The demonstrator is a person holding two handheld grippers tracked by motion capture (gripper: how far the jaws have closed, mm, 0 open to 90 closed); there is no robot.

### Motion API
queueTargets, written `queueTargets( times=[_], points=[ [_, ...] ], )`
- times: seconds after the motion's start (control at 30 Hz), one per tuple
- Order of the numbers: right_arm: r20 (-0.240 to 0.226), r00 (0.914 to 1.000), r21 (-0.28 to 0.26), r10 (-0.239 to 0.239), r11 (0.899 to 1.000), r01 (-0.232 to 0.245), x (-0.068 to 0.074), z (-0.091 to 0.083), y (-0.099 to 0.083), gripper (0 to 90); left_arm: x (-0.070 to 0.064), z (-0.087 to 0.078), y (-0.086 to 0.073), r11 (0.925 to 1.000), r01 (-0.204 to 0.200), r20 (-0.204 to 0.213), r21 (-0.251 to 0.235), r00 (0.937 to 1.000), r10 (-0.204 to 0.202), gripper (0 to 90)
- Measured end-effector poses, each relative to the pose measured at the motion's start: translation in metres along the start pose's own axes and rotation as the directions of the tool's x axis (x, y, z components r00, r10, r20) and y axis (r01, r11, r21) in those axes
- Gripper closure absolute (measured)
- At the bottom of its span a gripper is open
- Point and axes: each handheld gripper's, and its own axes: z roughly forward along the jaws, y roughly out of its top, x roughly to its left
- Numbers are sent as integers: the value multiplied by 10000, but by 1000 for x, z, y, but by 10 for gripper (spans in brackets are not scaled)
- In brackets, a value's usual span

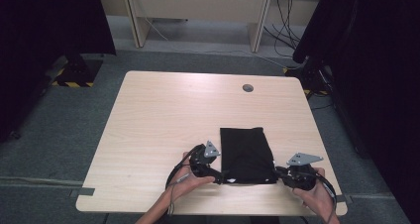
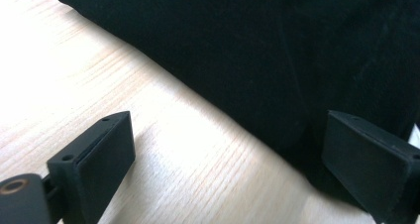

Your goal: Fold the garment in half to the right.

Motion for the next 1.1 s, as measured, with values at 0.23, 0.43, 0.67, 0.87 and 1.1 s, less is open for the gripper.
queueTargets(
  times=[0.23,0.43,0.67,0.87,1.1],
  points=[
    [64,9999,-1579,153,9874,-141,5,-12,30,478,-2,-14,-5,9992,-200,161,-355,9997,206,52],
    [-430,9990,-1480,-69,9890,5,14,14,50,390,-3,-33,-14,9979,-163,138,-620,9998,171,45],
    [-401,9990,-1321,217,9909,-268,15,26,52,316,8,-46,-27,9985,-103,-240,-530,9997,90,38],
    [-302,9989,-1160,347,9925,-380,13,32,50,263,16,-56,-41,9996,38,-581,-267,9983,-54,18],
    [-366,9986,-1204,374,9919,-415,14,39,49,191,27,-67,-51,9999,-10,-1066,-165,9943,-8,15]
  ],
)
